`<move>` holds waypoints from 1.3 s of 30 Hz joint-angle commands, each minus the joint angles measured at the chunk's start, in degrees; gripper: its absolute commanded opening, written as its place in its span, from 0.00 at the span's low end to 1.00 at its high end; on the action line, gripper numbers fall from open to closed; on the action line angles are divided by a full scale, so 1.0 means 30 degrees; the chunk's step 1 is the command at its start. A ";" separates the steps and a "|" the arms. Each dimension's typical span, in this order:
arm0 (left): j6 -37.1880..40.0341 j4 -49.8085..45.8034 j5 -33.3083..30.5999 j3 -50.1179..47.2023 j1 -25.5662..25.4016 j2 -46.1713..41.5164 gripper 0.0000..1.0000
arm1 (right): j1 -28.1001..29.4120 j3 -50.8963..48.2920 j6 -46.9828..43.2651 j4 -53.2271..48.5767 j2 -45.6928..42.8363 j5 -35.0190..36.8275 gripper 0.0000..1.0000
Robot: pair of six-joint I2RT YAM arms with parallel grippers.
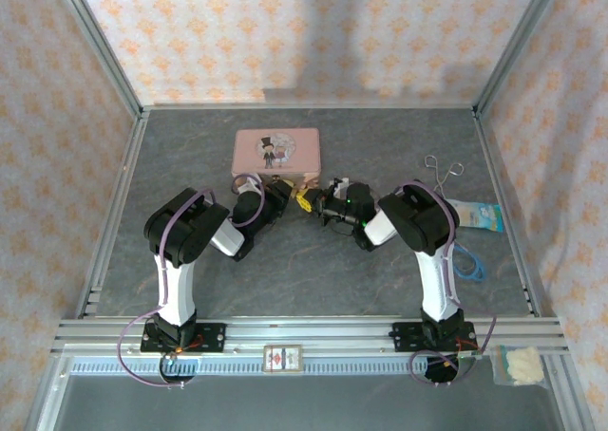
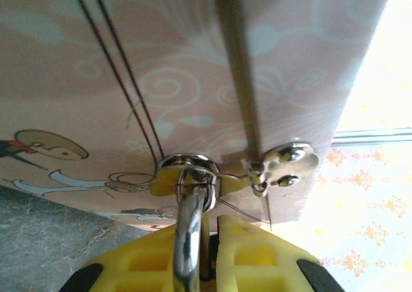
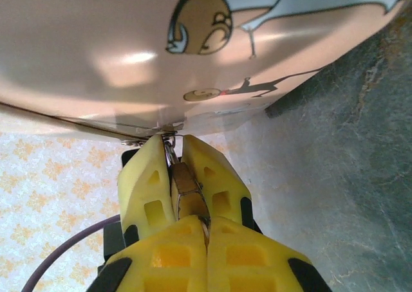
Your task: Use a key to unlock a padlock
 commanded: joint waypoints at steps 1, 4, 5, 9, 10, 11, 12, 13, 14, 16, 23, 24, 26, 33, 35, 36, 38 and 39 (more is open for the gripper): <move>0.0890 0.0037 0.6426 0.0259 -0.1858 -0.0804 0.00 | 0.1135 0.1514 -0.0259 0.2430 -0.1626 -0.1925 0.00; 0.1990 0.0777 0.6806 0.0175 -0.1516 -0.0968 0.00 | 0.0819 0.1374 0.2358 0.2543 -0.1636 -0.2366 0.00; 0.2363 0.1235 0.7025 0.0131 -0.1396 -0.0872 0.00 | 0.0717 0.1384 0.3192 0.2560 -0.1680 -0.2677 0.00; 0.4220 0.3212 0.8680 0.0005 -0.1066 -0.0370 0.00 | 0.0290 0.1625 0.6710 0.3386 -0.1741 -0.4067 0.00; 0.4650 0.3354 0.9077 -0.0002 -0.0984 -0.0225 0.00 | 0.0222 0.1698 0.7660 0.3756 -0.1738 -0.4336 0.00; 0.4943 0.3688 0.9638 0.0024 -0.0882 0.0068 0.00 | 0.0164 0.1738 0.8755 0.4314 -0.1644 -0.4575 0.00; 0.4987 0.4514 1.0177 -0.0032 -0.0771 0.0399 0.00 | 0.0127 0.1755 1.0125 0.4946 -0.1560 -0.4727 0.00; 0.4975 0.5372 1.0504 -0.0090 -0.0658 0.0663 0.00 | 0.0107 0.1743 1.1339 0.5673 -0.1421 -0.4754 0.00; 0.4853 0.6451 1.0724 -0.0254 -0.0518 0.0998 0.00 | 0.0096 0.1692 1.2667 0.6593 -0.1244 -0.4673 0.00; 0.4725 0.8049 1.0889 -0.0565 -0.0327 0.1463 0.00 | 0.0110 0.1533 1.4718 0.7906 -0.0944 -0.4275 0.00; 0.5986 0.9237 1.0897 -0.0830 -0.0235 0.1818 0.00 | 0.0164 0.1076 1.8407 1.0934 -0.0077 -0.1824 0.00; 0.5943 0.9309 1.0869 -0.0823 -0.0206 0.1836 0.00 | 0.0171 0.1098 1.8353 1.0930 -0.0018 -0.1662 0.00; 0.5966 0.9298 1.0672 -0.0867 -0.0204 0.1744 0.00 | 0.0185 0.1131 1.8190 1.0932 0.0061 -0.1406 0.00; 0.5441 0.8205 0.9436 -0.0809 -0.0154 0.1330 0.00 | 0.0041 0.1107 1.2885 0.7607 -0.0487 -0.2402 0.02; 0.5006 0.7641 0.8672 -0.0820 -0.0174 0.0978 0.00 | 0.0011 0.1048 1.0128 0.5722 -0.0968 -0.2510 0.15; 0.4861 0.7210 0.8349 -0.0795 -0.0159 0.0792 0.00 | 0.0021 0.0995 0.8615 0.4835 -0.1275 -0.2435 0.19; 0.4599 0.6154 0.7664 -0.0684 -0.0148 0.0353 0.00 | 0.0009 0.0789 0.5448 0.2239 -0.2106 -0.2151 0.28; 0.4473 0.5804 0.7394 -0.0670 -0.0163 0.0167 0.00 | 0.0023 0.0624 0.4234 0.1086 -0.2497 -0.1911 0.32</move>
